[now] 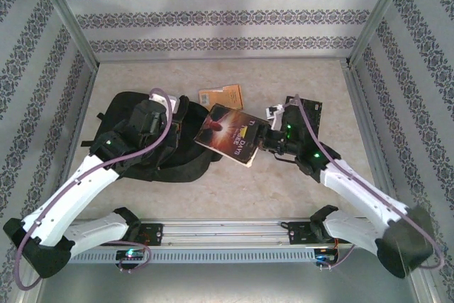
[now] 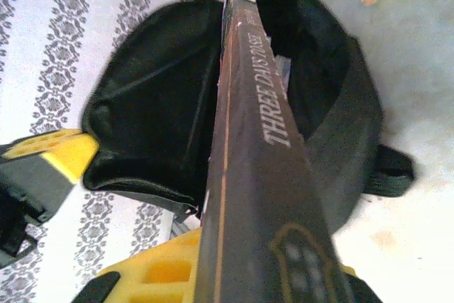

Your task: Pack the student bag

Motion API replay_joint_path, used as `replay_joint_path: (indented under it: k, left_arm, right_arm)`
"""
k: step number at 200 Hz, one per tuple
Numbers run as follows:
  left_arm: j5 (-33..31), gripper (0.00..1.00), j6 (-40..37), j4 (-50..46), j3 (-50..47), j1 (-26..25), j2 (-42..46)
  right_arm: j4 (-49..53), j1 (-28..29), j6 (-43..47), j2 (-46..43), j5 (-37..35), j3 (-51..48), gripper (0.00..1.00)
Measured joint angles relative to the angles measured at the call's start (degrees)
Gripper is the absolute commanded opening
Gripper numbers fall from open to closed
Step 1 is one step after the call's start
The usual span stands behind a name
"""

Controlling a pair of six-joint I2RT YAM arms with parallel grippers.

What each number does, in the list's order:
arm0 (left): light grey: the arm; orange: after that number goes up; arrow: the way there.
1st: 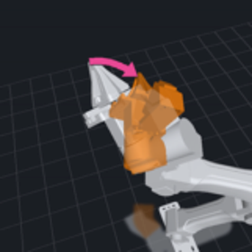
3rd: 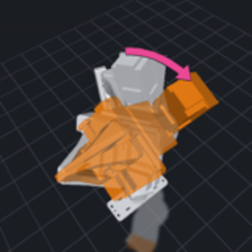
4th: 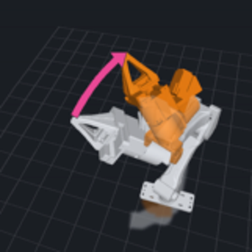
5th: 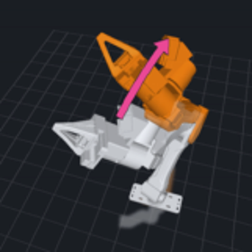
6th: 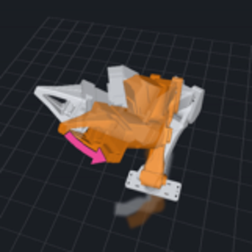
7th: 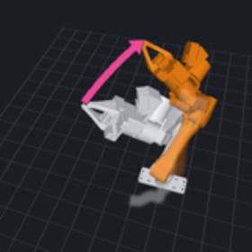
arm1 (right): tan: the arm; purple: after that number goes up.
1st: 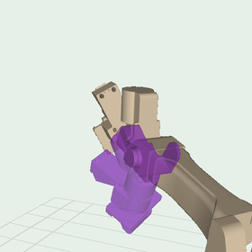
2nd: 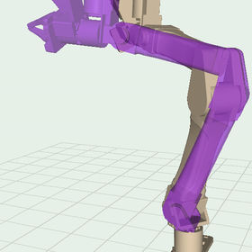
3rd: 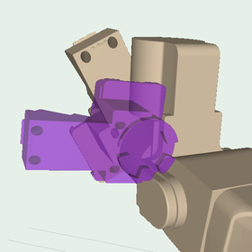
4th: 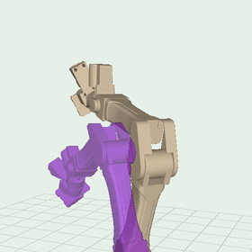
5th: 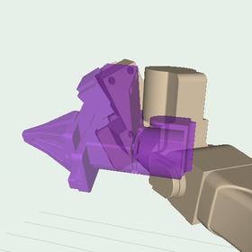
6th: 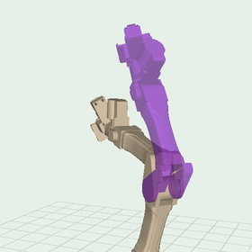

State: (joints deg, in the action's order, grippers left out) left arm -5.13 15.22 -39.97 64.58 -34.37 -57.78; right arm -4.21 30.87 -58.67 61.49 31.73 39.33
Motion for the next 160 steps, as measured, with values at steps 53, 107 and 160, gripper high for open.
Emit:
replay_joint_path:
  k: [53,107,160]
  left_arm:
    - [4.85,0.00,0.48,2.03,-0.28,0.00,2.93]
    - [7.06,0.00,0.46,2.75,-0.63,0.00,3.32]
    - [7.87,0.00,0.46,2.91,-0.63,0.00,4.28]
  right_arm:
    - [-4.15,6.19,-3.37,10.67,3.85,4.31,0.00]
    - [-6.62,6.91,-4.15,14.99,4.70,5.90,0.00]
    - [-5.70,7.69,-3.96,24.15,3.52,14.08,0.00]
